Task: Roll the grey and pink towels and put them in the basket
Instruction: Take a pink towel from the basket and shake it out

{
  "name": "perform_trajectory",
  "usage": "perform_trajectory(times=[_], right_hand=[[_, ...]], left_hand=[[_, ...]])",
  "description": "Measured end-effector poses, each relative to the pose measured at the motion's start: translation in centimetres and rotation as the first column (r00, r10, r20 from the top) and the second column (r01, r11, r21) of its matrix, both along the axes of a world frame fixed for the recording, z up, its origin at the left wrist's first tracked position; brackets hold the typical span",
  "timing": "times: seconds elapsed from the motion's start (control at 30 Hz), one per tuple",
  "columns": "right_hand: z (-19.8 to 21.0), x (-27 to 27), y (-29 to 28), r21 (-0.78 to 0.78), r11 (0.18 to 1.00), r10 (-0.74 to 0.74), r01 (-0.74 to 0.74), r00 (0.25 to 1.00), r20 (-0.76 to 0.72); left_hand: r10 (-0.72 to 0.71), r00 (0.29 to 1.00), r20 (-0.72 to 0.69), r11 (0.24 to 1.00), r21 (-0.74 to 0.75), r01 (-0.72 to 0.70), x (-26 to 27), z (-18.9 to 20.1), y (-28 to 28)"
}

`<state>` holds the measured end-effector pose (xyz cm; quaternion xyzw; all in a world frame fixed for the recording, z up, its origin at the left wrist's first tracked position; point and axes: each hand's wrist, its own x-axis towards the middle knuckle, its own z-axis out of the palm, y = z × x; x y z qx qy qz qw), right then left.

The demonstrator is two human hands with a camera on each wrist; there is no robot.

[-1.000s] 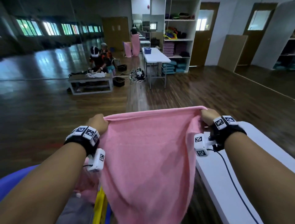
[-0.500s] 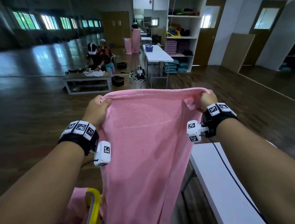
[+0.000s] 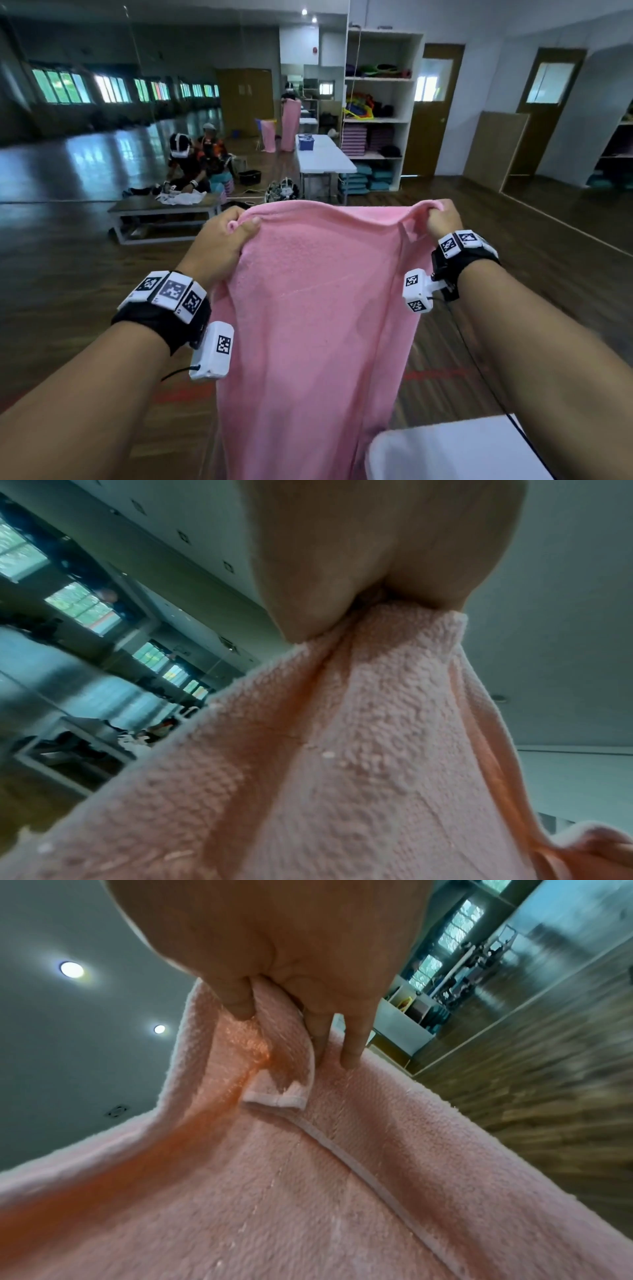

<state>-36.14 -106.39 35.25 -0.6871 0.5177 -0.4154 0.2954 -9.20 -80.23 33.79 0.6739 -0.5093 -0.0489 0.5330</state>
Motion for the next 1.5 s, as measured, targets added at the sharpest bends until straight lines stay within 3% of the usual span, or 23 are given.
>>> perform_trajectory(times=[0.13, 0.23, 0.37, 0.6, 0.7, 0.83, 0.93, 1.07, 1.2, 1.33, 1.5], right_hand=[[2.2, -3.7, -4.5, 0.013, 1.000, -0.027, 0.026, 0.999, 0.042], [3.6, -7.4, -7.0, 0.060, 0.990, -0.131, 0.125, 0.985, 0.112], [4.1, -13.3, -7.6, 0.094, 0.945, -0.325, 0.314, 0.936, 0.137], [1.0, -24.9, 0.4, -0.049, 0.799, -0.600, 0.599, 0.800, 0.009], [-1.6, -30.0, 6.4, -0.135, 0.757, -0.652, 0.639, 0.751, -0.107], [-5.8, -36.9, 16.4, -0.194, 0.691, -0.714, 0.696, 0.618, -0.329], [-9.0, -41.5, 24.6, -0.121, 0.712, -0.612, 0.692, 0.526, -0.590], [-13.4, -46.2, 34.8, -0.009, 0.681, -0.438, 0.733, 0.397, -0.807], [-17.1, -51.4, 43.2, 0.006, 0.588, -0.362, 0.809, 0.269, -0.893], [-19.8, -57.7, 49.4, 0.042, 0.516, -0.336, 0.855, 0.247, -0.909], [-22.3, -65.9, 56.7, 0.051, 0.446, -0.337, 0.894, 0.220, -0.915]], left_hand=[[-0.242, 0.964, -0.109, 0.969, 0.027, 0.246, -3.9, 2.8, -6.0], [-0.461, 0.856, -0.234, 0.872, 0.061, 0.486, -7.6, 4.7, -8.5], [-0.643, 0.597, -0.480, 0.660, 0.047, 0.749, -12.5, 5.5, -9.6], [-0.778, 0.323, -0.539, 0.229, 0.235, 0.944, -19.5, 3.0, -6.2], [-0.786, 0.227, -0.575, 0.072, 0.279, 0.957, -22.8, 0.4, -3.2], [-0.847, 0.123, -0.518, -0.054, 0.315, 0.948, -27.9, -3.4, 1.2], [-0.927, 0.076, -0.367, -0.085, 0.403, 0.911, -32.5, -6.2, 4.2], [-0.936, -0.026, -0.351, -0.201, 0.475, 0.857, -39.4, -10.2, 8.8], [-0.937, -0.162, -0.310, -0.325, 0.600, 0.731, -46.8, -13.4, 14.3], [-0.895, -0.278, -0.348, -0.446, 0.699, 0.559, -54.1, -16.9, 20.1], [-0.855, -0.404, -0.325, -0.483, 0.782, 0.393, -64.1, -21.4, 27.7]])
